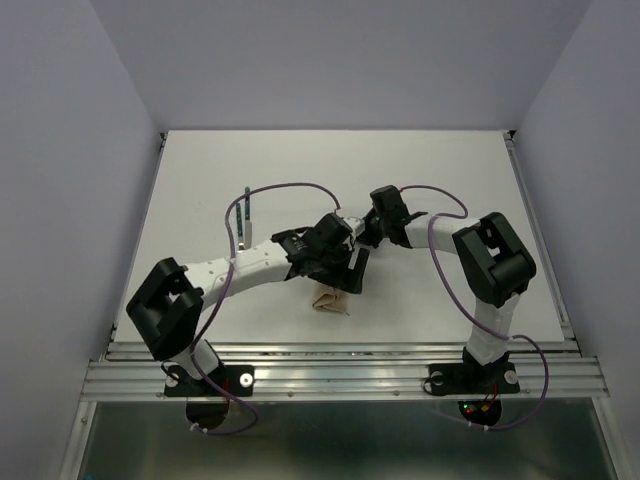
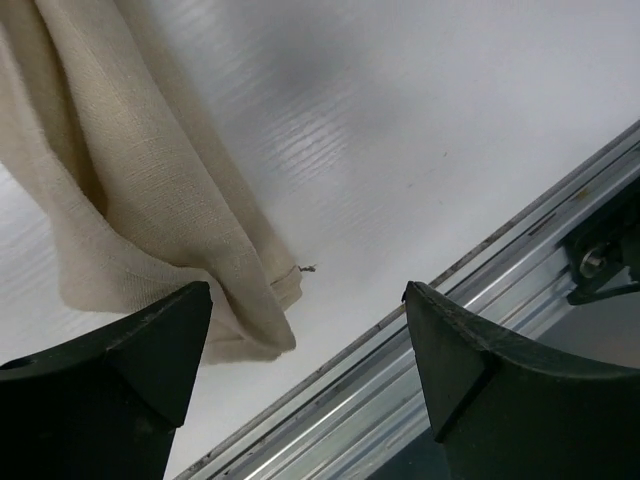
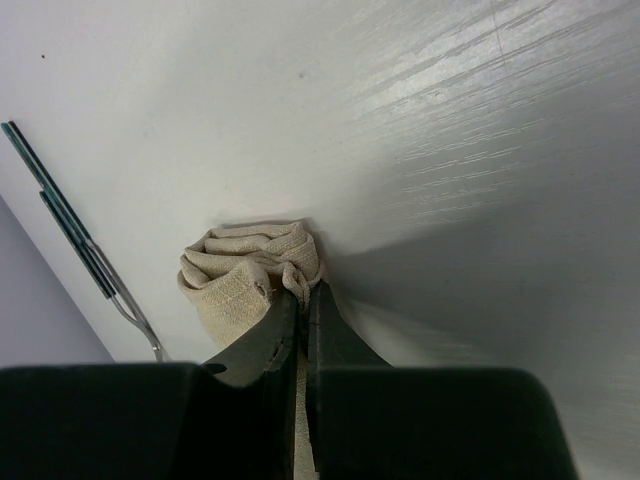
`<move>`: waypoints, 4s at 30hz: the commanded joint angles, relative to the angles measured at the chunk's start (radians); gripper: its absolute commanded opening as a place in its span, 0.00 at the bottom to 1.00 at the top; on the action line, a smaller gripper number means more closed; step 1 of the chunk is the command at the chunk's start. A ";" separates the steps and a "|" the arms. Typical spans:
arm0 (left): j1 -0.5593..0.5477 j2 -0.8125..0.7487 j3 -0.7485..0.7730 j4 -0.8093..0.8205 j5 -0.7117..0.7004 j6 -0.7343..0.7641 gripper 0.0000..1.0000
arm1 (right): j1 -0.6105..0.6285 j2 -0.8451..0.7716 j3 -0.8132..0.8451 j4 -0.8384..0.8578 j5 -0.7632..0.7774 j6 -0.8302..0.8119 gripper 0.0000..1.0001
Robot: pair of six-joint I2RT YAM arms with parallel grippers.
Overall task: Fold the napkin into a case and place the utensils inside
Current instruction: Fold the 2/3-rectangle-folded napkin at the center of the board.
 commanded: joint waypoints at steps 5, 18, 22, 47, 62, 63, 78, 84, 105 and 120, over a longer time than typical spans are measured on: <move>0.026 -0.223 0.099 -0.028 -0.034 0.006 0.81 | 0.000 -0.010 -0.031 -0.077 0.094 -0.017 0.01; 0.284 -0.196 -0.093 0.074 -0.101 -0.175 0.00 | 0.000 -0.023 -0.027 -0.079 0.094 -0.029 0.01; 0.284 -0.116 -0.098 0.112 -0.123 -0.183 0.00 | 0.000 -0.016 -0.024 -0.079 0.088 -0.029 0.01; 0.115 0.067 -0.095 0.164 -0.104 -0.158 0.00 | 0.000 -0.014 0.010 -0.099 0.080 -0.106 0.07; 0.117 0.002 -0.081 0.127 -0.140 -0.161 0.00 | 0.000 -0.299 -0.125 -0.122 -0.058 -0.327 0.58; 0.118 -0.013 -0.070 0.123 -0.143 -0.161 0.00 | 0.014 -0.315 -0.157 -0.116 -0.070 -0.330 0.58; 0.178 -0.048 -0.079 0.112 -0.129 -0.146 0.00 | 0.055 -0.511 -0.280 -0.218 0.100 -0.342 0.68; 0.182 -0.064 -0.125 0.097 -0.127 -0.149 0.00 | 0.055 -0.530 -0.246 -0.254 0.154 -0.345 0.58; 0.207 -0.145 -0.352 0.101 -0.129 -0.321 0.00 | 0.232 -0.419 -0.318 -0.142 -0.049 -0.296 0.12; 0.207 -0.085 -0.319 0.207 -0.063 -0.324 0.00 | 0.118 -0.234 -0.157 -0.139 -0.015 -0.397 0.11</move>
